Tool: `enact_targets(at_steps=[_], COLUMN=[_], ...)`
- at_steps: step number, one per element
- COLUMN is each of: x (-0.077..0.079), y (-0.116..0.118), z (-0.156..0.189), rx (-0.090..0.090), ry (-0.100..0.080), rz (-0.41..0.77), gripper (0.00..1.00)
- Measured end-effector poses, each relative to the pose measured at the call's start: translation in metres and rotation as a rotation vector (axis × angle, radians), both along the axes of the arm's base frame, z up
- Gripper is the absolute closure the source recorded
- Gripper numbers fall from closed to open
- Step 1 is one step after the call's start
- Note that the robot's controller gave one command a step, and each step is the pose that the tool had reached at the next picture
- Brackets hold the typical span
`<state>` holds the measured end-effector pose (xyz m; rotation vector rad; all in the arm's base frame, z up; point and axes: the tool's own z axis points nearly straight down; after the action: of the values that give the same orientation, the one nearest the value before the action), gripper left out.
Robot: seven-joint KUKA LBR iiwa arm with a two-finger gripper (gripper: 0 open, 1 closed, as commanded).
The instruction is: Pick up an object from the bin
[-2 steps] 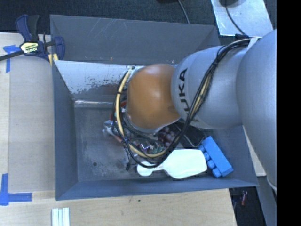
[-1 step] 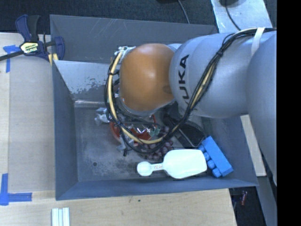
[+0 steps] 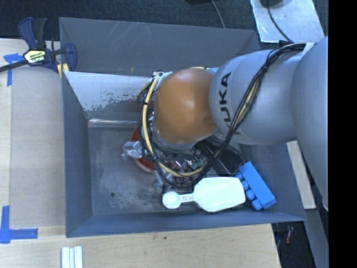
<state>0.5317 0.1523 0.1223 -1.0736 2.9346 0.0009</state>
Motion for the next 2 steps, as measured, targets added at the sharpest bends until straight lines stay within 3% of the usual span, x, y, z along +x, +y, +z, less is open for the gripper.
enact_targets(at_steps=[1, 2], x=[0.023, 0.010], y=[0.043, -0.009], z=[0.013, -0.023], rx=[0.009, -0.005], ry=[-0.004, 0.003], rz=[-0.172, 0.261], gripper=[0.00, 0.00])
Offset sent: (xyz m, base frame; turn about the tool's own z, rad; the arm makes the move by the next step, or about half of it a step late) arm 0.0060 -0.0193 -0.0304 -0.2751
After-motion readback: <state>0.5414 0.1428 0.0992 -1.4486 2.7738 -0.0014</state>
